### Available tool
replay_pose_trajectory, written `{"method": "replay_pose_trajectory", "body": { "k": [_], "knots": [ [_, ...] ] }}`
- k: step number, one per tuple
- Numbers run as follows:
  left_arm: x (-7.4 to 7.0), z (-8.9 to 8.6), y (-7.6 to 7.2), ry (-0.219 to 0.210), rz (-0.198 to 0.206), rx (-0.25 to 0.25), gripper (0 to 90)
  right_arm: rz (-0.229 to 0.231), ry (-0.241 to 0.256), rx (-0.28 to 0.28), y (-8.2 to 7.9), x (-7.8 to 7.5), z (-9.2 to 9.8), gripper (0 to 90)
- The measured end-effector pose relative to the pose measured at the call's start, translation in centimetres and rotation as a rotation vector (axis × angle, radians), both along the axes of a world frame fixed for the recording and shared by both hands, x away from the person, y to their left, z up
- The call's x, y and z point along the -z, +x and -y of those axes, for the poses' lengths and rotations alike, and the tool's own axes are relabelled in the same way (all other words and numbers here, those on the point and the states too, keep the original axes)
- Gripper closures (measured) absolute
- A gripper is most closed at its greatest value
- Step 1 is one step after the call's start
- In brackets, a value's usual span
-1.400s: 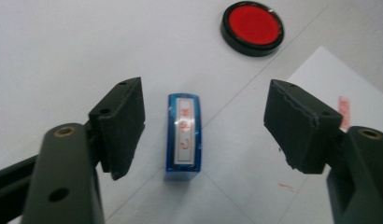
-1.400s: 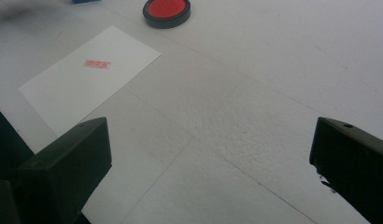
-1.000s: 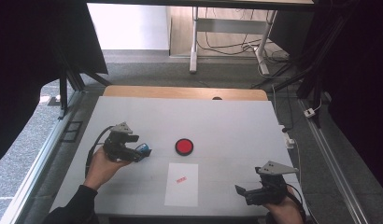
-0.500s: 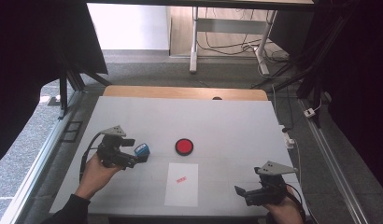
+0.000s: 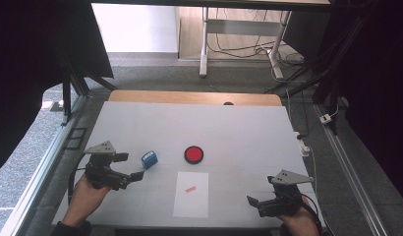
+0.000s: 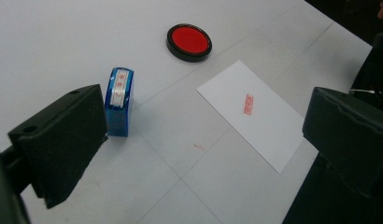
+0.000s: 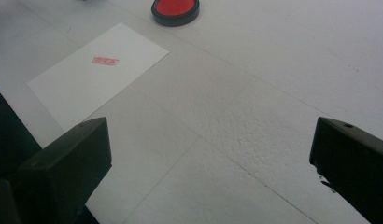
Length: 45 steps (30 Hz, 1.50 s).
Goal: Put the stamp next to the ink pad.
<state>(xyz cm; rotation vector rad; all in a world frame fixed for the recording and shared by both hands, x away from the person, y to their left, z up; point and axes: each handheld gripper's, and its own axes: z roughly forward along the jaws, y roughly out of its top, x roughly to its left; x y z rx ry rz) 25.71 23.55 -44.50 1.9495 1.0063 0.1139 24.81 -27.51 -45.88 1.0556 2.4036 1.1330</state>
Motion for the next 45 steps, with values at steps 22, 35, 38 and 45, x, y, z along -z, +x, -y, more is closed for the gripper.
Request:
{"method": "replay_pose_trajectory", "body": {
  "k": [22,35,38,45],
  "knots": [
    [0.6,-3.7,-5.3,-0.029,0.047,-0.083,0.0,-0.004,0.000,0.001,0.0,0.0,0.1,0.0],
    [2.1,-4.5,-6.9,0.041,0.021,-0.126,0.0,-0.002,0.001,0.004,0.0,0.0,0.0,0.0],
    [2.4,-4.6,-7.1,0.064,0.009,-0.136,0.0,-0.001,0.001,0.004,0.0,0.0,0.0,0.0],
    [3.1,-4.5,-7.3,0.144,-0.035,-0.161,0.0,-0.002,-0.003,0.004,0.0,0.0,-0.1,0.0]
  ]
}}
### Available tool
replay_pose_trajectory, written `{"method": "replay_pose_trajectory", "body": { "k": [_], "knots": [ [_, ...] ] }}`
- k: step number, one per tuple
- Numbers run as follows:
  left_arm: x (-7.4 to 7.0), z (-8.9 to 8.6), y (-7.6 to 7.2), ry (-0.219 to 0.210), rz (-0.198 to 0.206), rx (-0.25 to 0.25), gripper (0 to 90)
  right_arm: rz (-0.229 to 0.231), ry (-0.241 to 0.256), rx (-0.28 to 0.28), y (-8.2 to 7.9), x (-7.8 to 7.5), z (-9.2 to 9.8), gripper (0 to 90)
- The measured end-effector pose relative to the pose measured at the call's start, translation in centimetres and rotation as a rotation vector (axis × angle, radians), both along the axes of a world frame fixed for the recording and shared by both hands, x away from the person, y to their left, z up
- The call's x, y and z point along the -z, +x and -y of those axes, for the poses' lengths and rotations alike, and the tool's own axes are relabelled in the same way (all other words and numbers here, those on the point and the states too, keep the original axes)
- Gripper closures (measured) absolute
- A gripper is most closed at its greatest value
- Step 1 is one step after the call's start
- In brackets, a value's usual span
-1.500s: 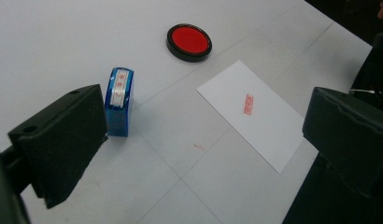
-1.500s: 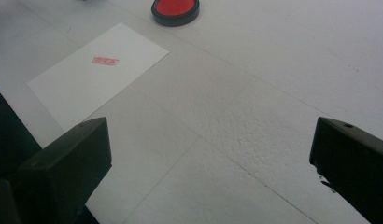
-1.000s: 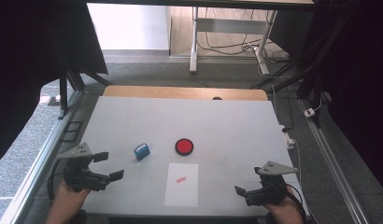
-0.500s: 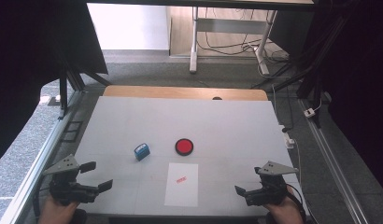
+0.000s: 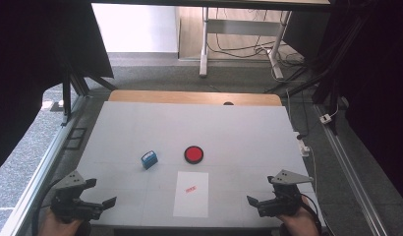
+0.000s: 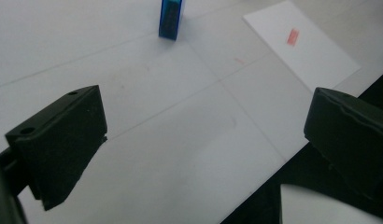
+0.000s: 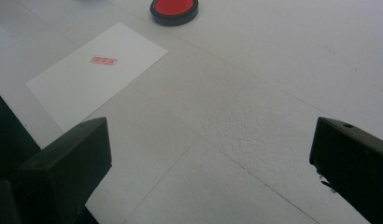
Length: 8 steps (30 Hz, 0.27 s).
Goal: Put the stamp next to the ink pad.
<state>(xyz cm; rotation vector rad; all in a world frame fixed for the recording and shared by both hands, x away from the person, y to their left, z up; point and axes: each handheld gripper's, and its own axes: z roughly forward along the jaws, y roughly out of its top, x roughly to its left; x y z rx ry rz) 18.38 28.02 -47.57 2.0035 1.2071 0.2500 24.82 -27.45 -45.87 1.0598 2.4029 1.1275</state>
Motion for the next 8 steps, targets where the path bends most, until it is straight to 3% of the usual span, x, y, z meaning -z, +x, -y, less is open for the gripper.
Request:
{"method": "replay_pose_trajectory", "body": {
  "k": [8],
  "knots": [
    [0.08,0.15,0.10,0.012,-0.014,-0.016,0.0,-0.001,-0.006,0.001,0.04,0.03,-0.01,0.0]
  ]
}}
